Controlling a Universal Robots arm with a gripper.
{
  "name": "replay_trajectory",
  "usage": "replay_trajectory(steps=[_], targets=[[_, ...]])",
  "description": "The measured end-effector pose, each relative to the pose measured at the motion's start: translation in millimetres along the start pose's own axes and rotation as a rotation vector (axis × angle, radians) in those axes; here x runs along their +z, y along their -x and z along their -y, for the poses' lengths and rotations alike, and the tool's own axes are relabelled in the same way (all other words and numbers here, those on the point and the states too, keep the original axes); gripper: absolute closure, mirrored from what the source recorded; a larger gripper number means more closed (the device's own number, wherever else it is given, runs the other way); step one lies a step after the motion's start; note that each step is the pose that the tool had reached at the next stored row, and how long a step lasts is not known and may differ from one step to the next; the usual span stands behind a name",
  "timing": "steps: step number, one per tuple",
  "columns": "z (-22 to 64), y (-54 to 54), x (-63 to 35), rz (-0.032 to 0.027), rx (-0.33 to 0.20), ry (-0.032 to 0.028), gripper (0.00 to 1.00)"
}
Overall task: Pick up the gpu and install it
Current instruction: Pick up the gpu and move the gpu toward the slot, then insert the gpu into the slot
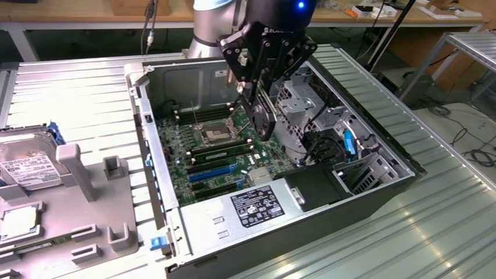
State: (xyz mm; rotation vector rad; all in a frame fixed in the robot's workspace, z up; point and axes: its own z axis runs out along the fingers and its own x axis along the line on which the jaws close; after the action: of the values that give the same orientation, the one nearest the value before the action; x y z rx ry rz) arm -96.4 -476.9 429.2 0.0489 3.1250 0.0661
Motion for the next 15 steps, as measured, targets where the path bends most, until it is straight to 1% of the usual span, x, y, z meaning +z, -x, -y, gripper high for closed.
replay_trajectory(steps=[15], targets=[[0.0, 0.0, 0.0, 0.0000, -0.001, 0.0001, 0.73]])
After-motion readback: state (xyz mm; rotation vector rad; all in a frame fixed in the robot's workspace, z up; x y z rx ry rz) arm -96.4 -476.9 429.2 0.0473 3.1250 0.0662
